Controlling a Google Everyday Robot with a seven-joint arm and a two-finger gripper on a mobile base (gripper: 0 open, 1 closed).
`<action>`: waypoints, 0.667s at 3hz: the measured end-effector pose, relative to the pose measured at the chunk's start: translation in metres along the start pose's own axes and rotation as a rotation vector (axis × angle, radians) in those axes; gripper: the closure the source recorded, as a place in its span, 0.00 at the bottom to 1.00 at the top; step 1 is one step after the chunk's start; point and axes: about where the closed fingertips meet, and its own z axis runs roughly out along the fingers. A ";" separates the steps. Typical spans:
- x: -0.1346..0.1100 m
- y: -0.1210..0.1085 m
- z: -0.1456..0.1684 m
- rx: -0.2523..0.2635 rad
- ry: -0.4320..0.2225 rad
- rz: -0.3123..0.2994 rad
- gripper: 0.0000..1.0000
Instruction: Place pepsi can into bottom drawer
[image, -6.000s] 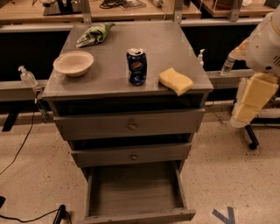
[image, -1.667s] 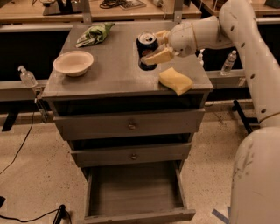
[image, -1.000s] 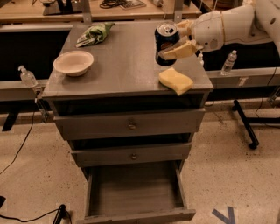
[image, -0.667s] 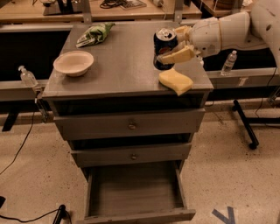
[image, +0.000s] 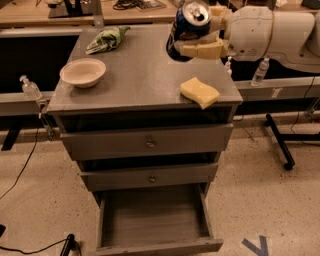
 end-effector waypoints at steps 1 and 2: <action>-0.021 0.009 -0.004 0.083 -0.067 -0.029 1.00; -0.018 0.010 -0.004 0.081 -0.066 -0.024 1.00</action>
Offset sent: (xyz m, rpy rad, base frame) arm -0.0178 0.0011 0.0131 0.0880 -0.0520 -0.0319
